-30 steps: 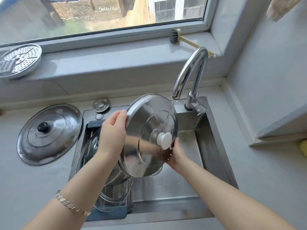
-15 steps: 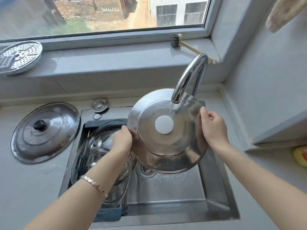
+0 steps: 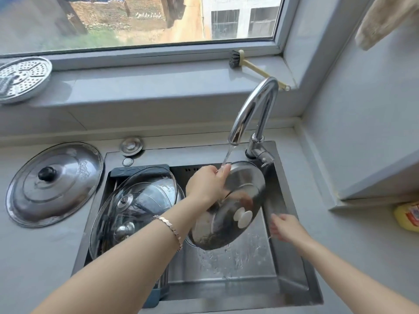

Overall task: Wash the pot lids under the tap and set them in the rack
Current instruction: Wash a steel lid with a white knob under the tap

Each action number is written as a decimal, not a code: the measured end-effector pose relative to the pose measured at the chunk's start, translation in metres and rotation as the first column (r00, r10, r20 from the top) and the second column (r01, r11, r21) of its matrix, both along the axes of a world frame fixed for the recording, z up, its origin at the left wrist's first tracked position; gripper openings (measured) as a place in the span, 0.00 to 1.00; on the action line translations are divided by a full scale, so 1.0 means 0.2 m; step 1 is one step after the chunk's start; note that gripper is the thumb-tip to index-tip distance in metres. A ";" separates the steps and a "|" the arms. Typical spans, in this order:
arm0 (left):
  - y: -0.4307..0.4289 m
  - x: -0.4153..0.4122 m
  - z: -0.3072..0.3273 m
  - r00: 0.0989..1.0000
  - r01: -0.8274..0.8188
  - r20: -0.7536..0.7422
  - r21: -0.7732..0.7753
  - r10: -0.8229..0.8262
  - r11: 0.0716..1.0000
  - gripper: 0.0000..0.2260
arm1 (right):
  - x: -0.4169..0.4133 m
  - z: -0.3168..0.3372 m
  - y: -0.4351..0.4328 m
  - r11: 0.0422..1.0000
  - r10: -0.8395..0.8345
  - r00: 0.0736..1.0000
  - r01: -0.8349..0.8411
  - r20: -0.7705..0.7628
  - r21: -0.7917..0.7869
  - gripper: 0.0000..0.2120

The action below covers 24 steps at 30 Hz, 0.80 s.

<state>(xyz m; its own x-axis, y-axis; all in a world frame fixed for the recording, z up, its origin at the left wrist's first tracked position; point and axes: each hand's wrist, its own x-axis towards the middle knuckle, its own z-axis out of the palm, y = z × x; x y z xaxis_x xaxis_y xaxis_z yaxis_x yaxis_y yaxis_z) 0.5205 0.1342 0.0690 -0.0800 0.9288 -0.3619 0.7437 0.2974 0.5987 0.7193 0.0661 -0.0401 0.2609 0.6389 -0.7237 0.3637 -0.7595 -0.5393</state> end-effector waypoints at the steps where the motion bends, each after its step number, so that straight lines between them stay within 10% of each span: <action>1: -0.01 0.02 0.01 0.995 0.062 -0.080 0.020 -0.060 0.998 0.21 | -0.01 0.01 0.04 0.998 -0.001 0.999 -0.002 0.046 0.069 0.16; 6: -0.05 0.03 0.04 0.951 0.235 -0.227 0.089 -0.210 0.968 0.19 | -0.10 0.23 0.29 0.939 -0.033 0.999 0.019 0.036 0.345 0.19; 16: -0.09 -0.10 0.05 0.975 -0.062 0.215 -0.010 0.063 0.998 0.22 | -0.33 0.28 0.50 0.935 -0.128 0.984 0.162 -0.126 0.315 0.10; 19: -0.13 -0.11 0.04 0.959 -0.104 0.257 -0.069 0.118 0.992 0.22 | -0.34 0.30 0.43 0.959 0.048 0.991 -0.012 -0.121 0.281 0.30; 24: -0.17 -0.15 0.07 0.943 -0.112 0.305 -0.076 0.130 0.991 0.21 | -0.39 0.30 0.16 0.914 0.374 0.916 -0.338 -0.145 0.224 0.20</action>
<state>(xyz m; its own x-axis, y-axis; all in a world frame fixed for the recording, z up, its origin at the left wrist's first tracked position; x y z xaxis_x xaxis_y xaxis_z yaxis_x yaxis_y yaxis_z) 0.4914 0.0993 0.0822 -0.0663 0.8964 -0.4383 0.4812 0.4136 0.7729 0.6421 0.0974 0.0207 -0.1332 0.7947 -0.5922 0.4734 -0.4740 -0.7425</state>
